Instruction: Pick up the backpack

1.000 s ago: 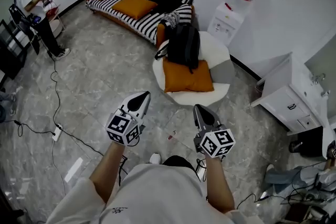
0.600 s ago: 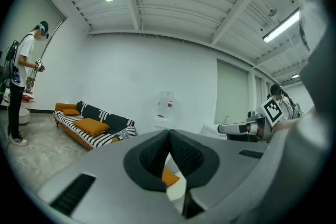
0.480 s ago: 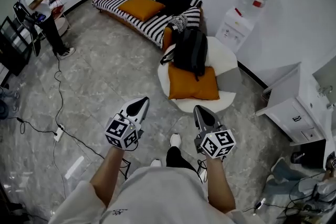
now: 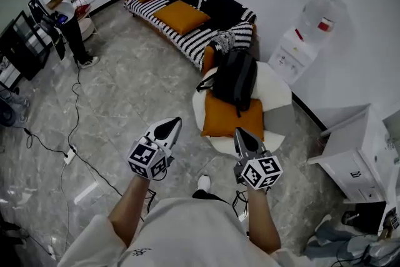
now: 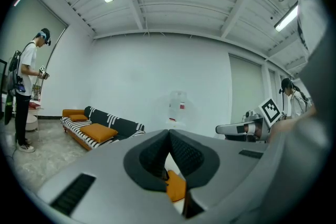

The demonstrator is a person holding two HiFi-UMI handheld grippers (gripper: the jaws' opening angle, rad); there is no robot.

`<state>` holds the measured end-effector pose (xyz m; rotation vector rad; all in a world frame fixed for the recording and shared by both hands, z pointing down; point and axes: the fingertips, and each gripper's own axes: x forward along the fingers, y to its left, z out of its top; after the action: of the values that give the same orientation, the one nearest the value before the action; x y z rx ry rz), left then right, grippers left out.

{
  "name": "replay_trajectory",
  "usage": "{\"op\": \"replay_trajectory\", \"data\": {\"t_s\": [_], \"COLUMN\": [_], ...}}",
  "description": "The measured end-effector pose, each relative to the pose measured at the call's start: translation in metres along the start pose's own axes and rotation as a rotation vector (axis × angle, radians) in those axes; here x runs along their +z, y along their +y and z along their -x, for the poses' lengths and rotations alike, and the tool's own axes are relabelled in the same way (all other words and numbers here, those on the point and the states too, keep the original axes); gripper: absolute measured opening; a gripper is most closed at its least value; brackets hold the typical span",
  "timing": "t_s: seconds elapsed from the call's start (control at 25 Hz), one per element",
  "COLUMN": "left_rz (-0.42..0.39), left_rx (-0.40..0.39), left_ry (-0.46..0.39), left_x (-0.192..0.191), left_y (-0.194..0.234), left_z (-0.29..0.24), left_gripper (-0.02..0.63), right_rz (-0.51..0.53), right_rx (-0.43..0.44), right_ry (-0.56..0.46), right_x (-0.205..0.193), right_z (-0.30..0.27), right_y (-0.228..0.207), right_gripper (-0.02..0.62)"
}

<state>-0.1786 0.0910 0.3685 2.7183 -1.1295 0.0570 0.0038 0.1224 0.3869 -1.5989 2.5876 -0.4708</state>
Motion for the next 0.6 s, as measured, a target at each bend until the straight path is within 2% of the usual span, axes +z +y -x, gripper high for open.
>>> {"op": "replay_trajectory", "data": {"t_s": [0.28, 0.6], "left_rz": [0.001, -0.017], "left_rx": [0.080, 0.086], "left_ry": [-0.001, 0.049], "left_x": [0.001, -0.002], "left_y": [0.010, 0.008], "left_z": [-0.033, -0.059], "left_gripper": [-0.003, -0.003], "right_rz": [-0.022, -0.072], "right_rx": [0.072, 0.077], "right_ry": [0.027, 0.032], "right_x": [-0.003, -0.008], "right_z": [-0.029, -0.041], "right_y": [-0.036, -0.064], "right_gripper": [0.002, 0.003]}}
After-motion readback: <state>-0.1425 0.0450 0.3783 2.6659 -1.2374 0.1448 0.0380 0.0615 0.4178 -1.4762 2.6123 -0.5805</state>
